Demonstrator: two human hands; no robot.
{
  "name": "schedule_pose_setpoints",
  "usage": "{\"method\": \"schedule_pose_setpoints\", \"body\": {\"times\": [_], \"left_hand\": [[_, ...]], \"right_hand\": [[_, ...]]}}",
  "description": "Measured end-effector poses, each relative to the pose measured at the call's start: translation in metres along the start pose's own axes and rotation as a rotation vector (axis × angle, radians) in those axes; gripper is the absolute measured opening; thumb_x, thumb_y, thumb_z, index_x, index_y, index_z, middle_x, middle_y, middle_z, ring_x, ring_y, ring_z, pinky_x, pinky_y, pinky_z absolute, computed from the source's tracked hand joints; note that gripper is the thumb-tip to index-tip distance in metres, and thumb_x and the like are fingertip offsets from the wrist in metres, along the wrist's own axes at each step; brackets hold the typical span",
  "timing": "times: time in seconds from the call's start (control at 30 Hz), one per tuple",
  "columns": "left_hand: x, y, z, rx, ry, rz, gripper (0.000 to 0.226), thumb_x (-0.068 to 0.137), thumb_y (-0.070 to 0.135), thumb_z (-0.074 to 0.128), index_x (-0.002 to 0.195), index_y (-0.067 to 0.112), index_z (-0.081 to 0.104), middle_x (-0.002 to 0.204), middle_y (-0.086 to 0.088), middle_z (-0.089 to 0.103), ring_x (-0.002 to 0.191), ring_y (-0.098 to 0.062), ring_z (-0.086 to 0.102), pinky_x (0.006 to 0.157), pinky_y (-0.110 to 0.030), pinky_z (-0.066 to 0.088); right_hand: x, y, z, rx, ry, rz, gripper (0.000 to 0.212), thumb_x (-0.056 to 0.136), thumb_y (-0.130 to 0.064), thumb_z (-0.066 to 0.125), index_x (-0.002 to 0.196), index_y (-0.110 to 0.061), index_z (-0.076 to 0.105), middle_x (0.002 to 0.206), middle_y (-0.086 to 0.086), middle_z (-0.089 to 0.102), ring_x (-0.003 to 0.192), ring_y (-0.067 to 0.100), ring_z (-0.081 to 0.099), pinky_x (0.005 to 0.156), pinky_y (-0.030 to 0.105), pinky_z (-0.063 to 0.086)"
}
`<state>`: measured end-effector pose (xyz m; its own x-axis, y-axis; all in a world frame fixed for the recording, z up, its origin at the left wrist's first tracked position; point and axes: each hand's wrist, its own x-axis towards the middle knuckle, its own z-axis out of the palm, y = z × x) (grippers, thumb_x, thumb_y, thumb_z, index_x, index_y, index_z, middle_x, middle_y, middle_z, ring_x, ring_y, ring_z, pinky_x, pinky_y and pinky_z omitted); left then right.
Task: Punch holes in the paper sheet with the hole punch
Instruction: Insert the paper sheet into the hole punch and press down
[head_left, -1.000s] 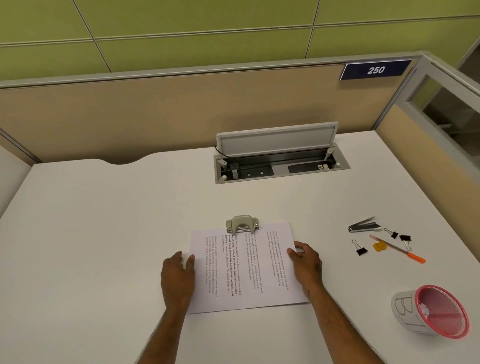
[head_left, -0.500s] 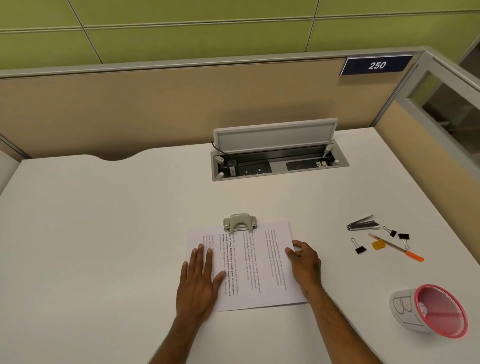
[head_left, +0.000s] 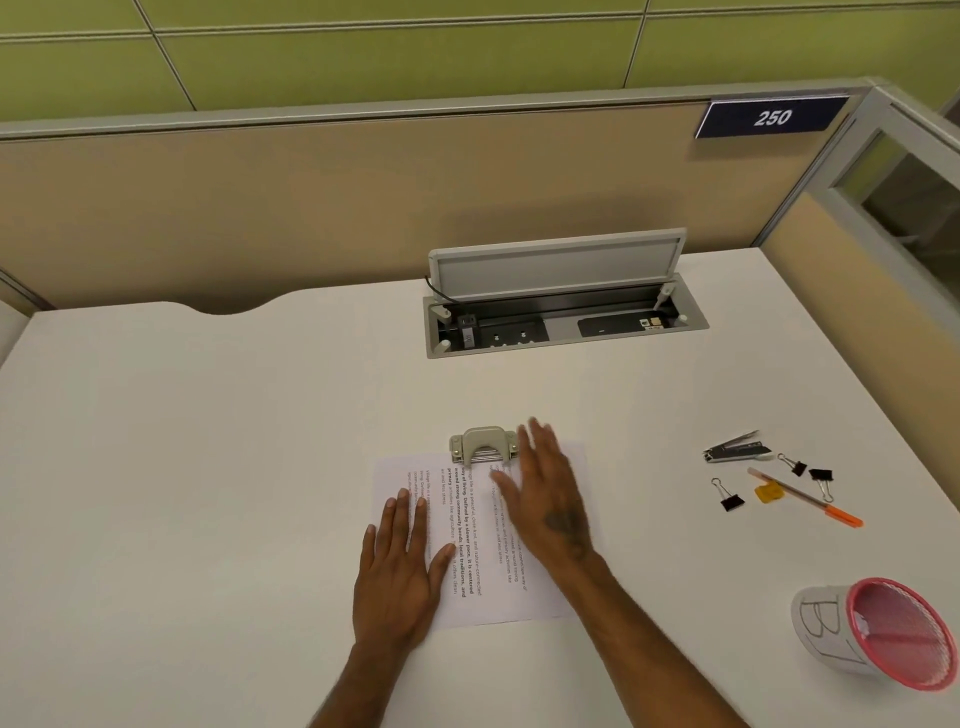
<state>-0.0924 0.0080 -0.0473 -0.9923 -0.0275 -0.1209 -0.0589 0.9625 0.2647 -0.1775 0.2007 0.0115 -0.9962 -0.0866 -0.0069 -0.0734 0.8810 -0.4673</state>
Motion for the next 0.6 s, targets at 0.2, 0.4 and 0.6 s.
{"method": "schedule_pose_setpoints", "body": {"times": [0.2,0.4,0.6], "left_hand": [[0.000,0.000,0.000,0.013,-0.008,-0.008,0.074,0.095,0.066,0.012,0.156,0.026,0.000,0.163,0.006,-0.007,0.151,-0.012,-0.007,0.121,-0.034,-0.003],[0.001,0.001,0.000,-0.001,0.006,-0.006,0.074,0.095,0.065,0.016,0.156,0.024,0.007,0.164,0.004,0.000,0.151,-0.014,0.001,0.120,-0.033,-0.002],[0.001,0.001,0.000,-0.005,0.010,-0.004,0.073,0.096,0.064,0.018,0.156,0.022,0.013,0.164,0.002,0.008,0.151,-0.016,0.009,0.120,-0.033,-0.001]], "right_hand": [[0.028,-0.021,0.029,-0.179,-0.174,-0.151,0.091,0.091,-0.069,0.026,0.154,-0.010,-0.003,0.162,0.005,-0.014,0.150,0.020,-0.011,0.118,0.034,-0.009],[0.032,-0.018,0.045,-0.221,-0.193,-0.119,0.102,0.079,-0.079,0.002,0.154,-0.010,-0.002,0.163,0.006,-0.009,0.151,0.021,-0.007,0.119,0.036,-0.010],[0.037,-0.021,0.049,-0.220,-0.205,-0.079,0.106,0.076,-0.080,0.000,0.155,-0.010,0.003,0.164,0.007,-0.001,0.151,0.024,-0.002,0.122,0.045,-0.006]]}}
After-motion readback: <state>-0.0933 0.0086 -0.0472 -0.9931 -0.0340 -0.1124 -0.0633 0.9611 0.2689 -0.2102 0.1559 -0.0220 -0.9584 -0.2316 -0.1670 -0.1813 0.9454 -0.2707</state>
